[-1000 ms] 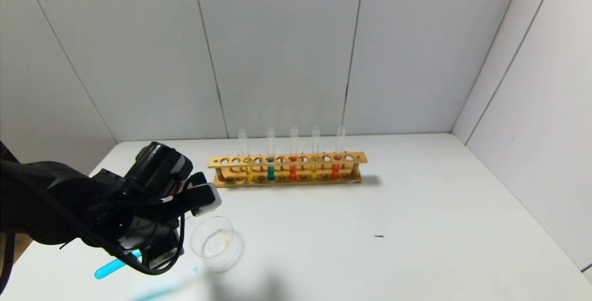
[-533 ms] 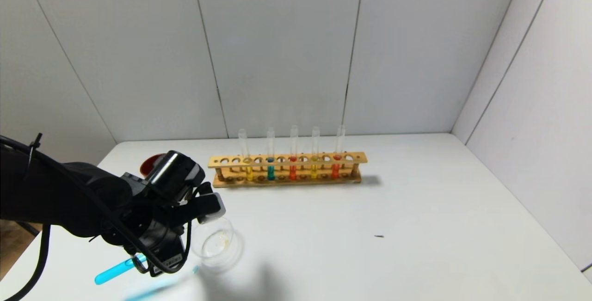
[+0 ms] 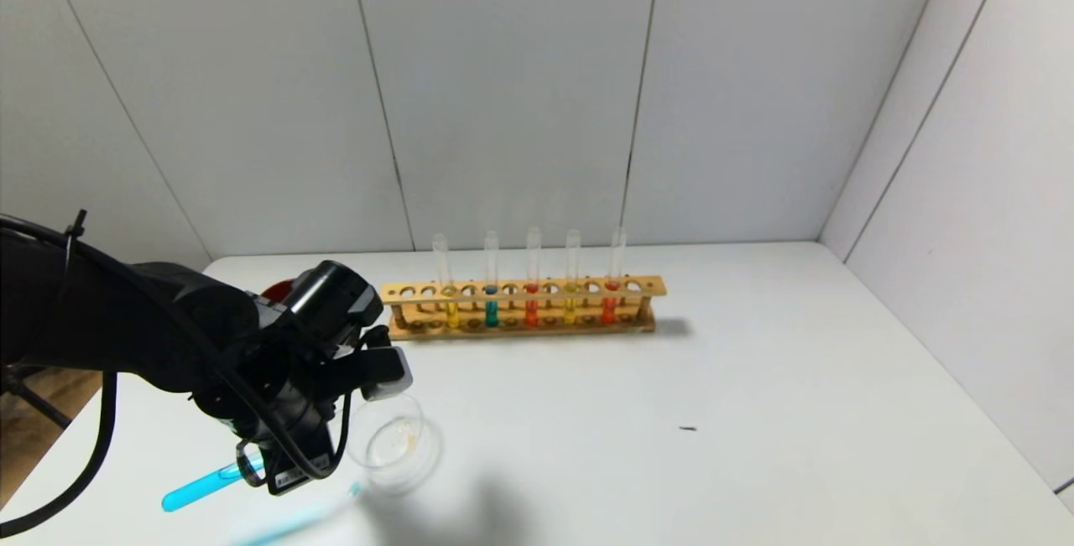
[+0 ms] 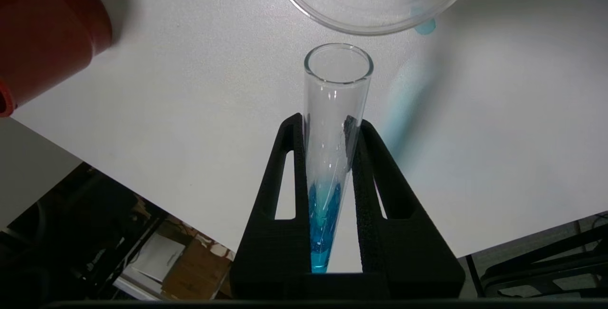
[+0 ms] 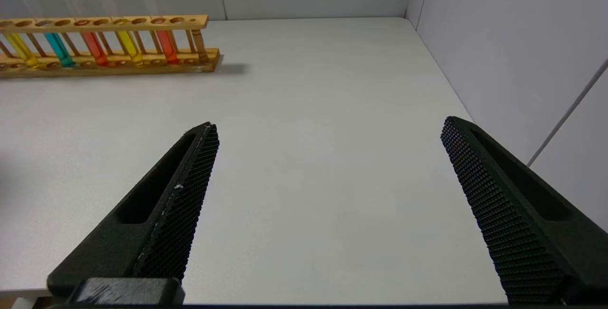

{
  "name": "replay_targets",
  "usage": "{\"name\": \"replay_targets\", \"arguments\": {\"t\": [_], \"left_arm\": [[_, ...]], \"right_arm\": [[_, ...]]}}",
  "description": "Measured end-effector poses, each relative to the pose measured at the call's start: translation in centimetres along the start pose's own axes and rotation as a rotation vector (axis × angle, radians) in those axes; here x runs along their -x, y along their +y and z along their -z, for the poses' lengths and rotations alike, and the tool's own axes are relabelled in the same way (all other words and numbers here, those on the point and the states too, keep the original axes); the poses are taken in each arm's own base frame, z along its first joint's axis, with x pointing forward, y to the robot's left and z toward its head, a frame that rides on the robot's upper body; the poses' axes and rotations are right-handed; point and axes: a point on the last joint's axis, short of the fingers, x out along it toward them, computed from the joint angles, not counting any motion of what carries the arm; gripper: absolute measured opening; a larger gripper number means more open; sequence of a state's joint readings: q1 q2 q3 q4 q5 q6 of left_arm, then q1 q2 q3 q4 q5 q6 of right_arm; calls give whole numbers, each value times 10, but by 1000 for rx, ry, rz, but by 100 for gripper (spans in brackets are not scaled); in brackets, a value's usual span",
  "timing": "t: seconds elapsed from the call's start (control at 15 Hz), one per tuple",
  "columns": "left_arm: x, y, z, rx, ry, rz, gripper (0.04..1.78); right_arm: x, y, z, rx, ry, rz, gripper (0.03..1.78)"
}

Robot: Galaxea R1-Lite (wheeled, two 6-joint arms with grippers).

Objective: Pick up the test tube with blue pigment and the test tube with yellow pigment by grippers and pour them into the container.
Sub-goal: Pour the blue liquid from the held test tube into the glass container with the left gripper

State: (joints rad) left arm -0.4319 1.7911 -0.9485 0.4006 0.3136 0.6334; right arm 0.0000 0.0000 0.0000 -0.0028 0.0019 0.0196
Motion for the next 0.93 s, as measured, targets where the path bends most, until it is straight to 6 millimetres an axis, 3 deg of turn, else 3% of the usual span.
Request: {"name": "replay_targets", "arguments": {"t": [0.93], "left_arm": [[-12,8,-28,-66,113,7,32]], "right_arm": [[0,0,0,0,0,0,171]]}}
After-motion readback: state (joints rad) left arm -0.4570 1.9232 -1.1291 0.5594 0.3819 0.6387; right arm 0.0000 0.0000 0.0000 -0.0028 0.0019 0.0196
